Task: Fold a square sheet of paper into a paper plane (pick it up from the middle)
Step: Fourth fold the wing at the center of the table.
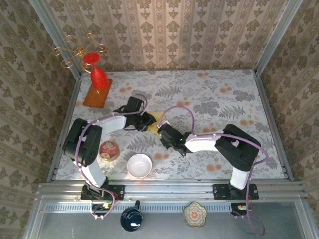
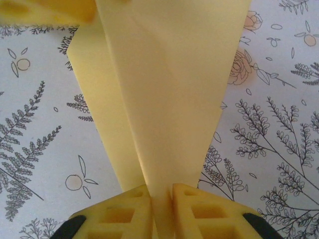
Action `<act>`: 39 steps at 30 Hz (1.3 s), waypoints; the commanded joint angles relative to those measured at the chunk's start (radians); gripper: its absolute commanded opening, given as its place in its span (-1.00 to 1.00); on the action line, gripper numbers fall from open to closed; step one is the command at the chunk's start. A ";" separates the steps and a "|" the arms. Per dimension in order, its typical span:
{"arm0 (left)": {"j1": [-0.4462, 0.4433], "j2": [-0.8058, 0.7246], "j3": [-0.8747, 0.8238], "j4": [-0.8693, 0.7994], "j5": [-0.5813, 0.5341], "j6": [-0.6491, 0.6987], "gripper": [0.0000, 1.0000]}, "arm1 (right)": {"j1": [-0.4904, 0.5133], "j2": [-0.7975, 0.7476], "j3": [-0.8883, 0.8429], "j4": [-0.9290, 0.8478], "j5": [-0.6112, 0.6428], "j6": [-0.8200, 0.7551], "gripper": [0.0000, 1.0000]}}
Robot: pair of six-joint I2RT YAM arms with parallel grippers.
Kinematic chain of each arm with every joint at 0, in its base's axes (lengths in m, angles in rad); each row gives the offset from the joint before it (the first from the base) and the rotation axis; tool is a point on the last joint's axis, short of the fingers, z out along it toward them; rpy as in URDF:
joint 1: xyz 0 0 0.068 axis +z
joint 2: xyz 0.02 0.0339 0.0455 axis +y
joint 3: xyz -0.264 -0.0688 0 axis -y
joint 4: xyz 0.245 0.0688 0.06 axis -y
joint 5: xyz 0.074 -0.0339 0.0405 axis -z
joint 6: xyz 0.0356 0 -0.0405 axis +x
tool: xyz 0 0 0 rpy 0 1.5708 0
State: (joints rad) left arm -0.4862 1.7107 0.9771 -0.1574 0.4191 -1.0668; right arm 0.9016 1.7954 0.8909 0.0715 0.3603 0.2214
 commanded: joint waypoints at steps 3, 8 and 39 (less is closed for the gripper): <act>0.071 -0.115 -0.036 -0.070 -0.048 0.057 -0.25 | 0.001 -0.008 0.023 -0.014 0.018 -0.036 -0.69; 0.102 -0.189 -0.112 -0.043 -0.054 0.057 -0.11 | -0.005 -0.004 0.022 -0.002 -0.002 -0.046 -0.70; 0.000 0.082 -0.092 0.128 0.069 0.022 -0.71 | -0.054 -0.017 -0.005 0.070 -0.185 -0.085 -0.52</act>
State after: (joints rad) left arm -0.4839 1.7752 0.8673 -0.0143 0.4828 -1.0397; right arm 0.8536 1.7840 0.8722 0.1322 0.1833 0.1337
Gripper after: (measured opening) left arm 0.150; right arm 0.238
